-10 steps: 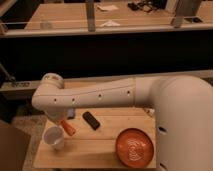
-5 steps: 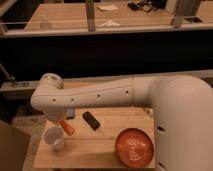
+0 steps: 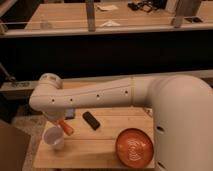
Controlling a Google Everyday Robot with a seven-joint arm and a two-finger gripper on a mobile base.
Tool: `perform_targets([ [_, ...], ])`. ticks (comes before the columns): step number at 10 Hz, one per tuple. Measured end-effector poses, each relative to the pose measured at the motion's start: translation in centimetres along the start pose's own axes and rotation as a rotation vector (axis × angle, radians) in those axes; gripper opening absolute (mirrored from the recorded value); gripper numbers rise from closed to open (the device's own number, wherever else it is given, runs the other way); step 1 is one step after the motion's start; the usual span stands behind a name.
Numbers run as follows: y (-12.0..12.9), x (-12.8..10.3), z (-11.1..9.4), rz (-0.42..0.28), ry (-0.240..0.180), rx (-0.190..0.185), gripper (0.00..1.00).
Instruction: Place the pepper in the ceramic cup
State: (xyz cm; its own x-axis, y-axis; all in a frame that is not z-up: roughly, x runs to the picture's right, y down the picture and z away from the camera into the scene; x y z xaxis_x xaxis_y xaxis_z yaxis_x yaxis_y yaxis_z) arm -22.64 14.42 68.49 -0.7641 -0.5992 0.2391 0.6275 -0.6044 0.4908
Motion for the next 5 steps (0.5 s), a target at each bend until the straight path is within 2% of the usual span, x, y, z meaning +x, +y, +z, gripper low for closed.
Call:
perform_targets([
  [5,-0.48,0.15,-0.14,-0.018,0.002,0.0,0.0],
])
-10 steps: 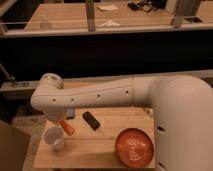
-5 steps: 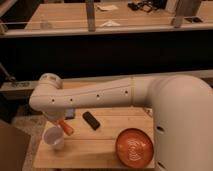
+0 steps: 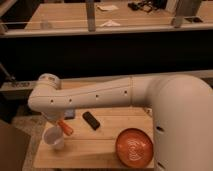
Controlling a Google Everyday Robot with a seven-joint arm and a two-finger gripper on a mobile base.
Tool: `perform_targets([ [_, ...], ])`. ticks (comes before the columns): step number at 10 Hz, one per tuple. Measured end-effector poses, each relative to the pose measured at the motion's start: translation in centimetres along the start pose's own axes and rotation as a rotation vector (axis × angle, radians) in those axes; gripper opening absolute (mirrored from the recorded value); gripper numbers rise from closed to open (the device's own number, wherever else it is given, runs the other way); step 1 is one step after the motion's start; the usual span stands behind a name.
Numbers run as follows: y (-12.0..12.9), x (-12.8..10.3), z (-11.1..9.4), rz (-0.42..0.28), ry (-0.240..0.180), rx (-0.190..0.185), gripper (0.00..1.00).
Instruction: Place the pepper in the ceramic cup
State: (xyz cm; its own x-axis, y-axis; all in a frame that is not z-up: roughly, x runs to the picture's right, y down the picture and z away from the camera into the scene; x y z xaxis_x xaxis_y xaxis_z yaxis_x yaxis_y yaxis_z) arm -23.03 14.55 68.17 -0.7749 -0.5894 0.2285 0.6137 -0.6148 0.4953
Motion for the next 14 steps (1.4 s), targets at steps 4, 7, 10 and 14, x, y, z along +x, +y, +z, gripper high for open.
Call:
perform_targets([
  [4,-0.19,0.11,-0.24,-0.012,0.0,0.003,0.0],
  [7,-0.39,0.14,-0.34,-0.021,0.0,0.005,0.0],
  [10,-0.52,0.18,-0.43,-0.029,0.0,0.007,0.06],
  [14,-0.7,0.24,-0.45,-0.038,0.0,0.007,0.06],
])
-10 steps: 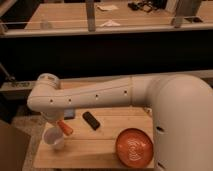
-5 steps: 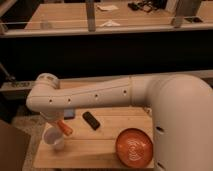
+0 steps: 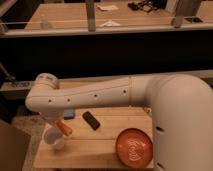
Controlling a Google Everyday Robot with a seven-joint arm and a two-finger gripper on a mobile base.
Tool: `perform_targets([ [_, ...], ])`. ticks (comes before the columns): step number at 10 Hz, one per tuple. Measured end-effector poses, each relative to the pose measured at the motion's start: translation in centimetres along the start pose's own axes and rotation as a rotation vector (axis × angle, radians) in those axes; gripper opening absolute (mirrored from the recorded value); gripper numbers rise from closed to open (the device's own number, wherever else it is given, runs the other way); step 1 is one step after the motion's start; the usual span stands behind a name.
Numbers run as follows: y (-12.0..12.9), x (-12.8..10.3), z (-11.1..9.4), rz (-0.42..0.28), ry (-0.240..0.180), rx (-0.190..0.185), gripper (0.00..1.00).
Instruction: Place the pepper in the ceramic cup
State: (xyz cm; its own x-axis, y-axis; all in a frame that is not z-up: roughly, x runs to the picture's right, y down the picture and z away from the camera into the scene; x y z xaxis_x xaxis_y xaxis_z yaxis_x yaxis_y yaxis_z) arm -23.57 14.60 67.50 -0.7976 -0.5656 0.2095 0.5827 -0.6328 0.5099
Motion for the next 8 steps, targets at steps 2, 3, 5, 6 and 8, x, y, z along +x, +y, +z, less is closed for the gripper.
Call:
perform_targets([
  [2,-0.12,0.02,-0.05,-0.006,0.0,0.0,0.06],
  [3,-0.16,0.03,-0.07,-0.009,0.0,0.001,0.06],
  [5,-0.25,0.05,-0.14,-0.013,0.0,0.001,0.06],
  [6,-0.3,0.05,-0.15,-0.016,0.0,0.001,0.06],
  [8,-0.37,0.07,-0.23,-0.019,0.001,0.001,0.06],
])
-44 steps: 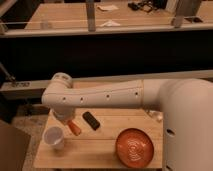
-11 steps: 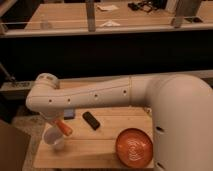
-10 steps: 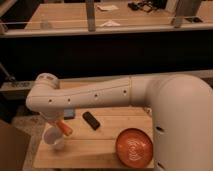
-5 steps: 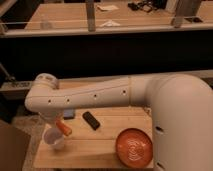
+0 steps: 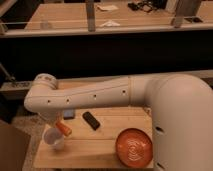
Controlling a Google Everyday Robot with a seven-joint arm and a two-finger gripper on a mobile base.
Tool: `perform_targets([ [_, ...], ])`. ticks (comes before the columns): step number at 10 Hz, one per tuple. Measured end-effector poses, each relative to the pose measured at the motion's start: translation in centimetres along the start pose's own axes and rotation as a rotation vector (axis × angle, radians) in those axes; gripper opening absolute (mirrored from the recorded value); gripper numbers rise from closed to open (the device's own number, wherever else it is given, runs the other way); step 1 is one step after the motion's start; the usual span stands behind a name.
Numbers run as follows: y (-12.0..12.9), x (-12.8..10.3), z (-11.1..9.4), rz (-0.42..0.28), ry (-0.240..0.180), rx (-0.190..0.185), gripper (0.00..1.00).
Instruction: Place the pepper in the ceramic cup
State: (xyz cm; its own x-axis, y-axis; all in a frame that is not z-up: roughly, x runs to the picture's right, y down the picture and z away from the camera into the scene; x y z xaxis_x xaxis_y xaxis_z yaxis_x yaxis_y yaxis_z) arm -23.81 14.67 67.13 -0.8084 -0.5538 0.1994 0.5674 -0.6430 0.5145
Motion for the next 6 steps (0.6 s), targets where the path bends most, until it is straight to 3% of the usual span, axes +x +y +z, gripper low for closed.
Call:
perform_targets([
  [6,-0.31,0.08,-0.09,-0.016,0.001,-0.001,0.06],
])
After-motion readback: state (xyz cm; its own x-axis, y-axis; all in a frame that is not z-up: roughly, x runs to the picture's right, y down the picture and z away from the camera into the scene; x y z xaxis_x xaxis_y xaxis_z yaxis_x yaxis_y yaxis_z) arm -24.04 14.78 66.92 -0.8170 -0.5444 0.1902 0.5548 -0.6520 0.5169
